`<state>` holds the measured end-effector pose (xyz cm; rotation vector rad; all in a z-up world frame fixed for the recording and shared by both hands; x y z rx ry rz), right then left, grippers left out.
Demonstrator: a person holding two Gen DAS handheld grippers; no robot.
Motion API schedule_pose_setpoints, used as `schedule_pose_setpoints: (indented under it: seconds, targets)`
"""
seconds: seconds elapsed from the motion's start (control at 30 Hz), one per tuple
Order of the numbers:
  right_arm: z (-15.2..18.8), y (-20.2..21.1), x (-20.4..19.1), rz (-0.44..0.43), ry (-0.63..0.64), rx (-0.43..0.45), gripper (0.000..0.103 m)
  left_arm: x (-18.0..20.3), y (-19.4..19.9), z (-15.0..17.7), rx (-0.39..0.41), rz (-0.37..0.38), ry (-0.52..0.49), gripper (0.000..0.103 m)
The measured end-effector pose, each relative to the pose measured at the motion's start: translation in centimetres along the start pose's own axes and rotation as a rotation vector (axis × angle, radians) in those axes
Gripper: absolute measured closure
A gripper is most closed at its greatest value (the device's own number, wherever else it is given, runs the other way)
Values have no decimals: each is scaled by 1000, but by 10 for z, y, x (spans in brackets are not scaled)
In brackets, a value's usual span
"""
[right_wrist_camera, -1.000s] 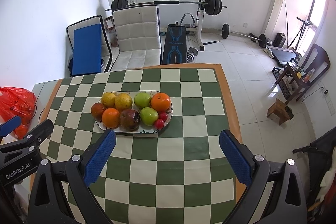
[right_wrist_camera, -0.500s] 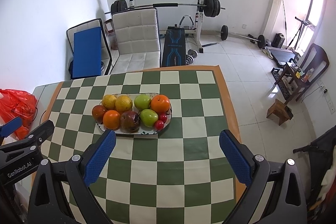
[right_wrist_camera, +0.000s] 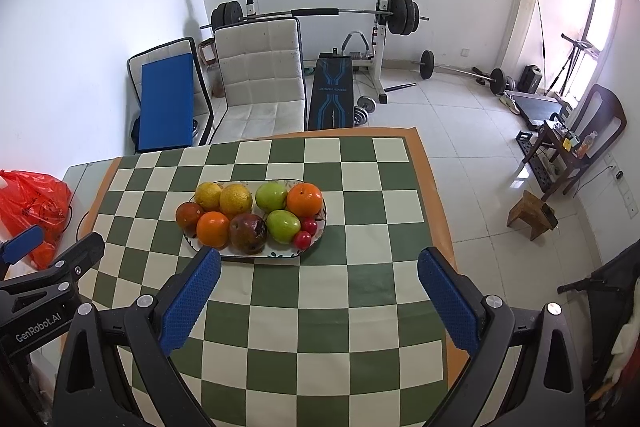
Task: Organize fruits
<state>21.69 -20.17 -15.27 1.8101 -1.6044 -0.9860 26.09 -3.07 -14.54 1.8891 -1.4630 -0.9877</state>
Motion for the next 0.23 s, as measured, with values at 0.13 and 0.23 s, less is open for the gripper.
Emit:
schedule_pose_setpoints:
  seconds: [0.13,0.23]
  targets:
    - [1,3,1,1,-1,0,2,2,4,-2,10,6,0,0]
    - [-1,5,0,1,-1,1,2,4,7,-3,15,9,2,0]
Point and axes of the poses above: each gripper's, at about its wrist camera, not at the fingertips, and y roughly against the way its jaws point, x to its right, z to its underside, the point moved 5 cm from there along -y, roughly the way its jaws point, and after that the axes turned 13 degrees about -z, right-handed, at the moved point
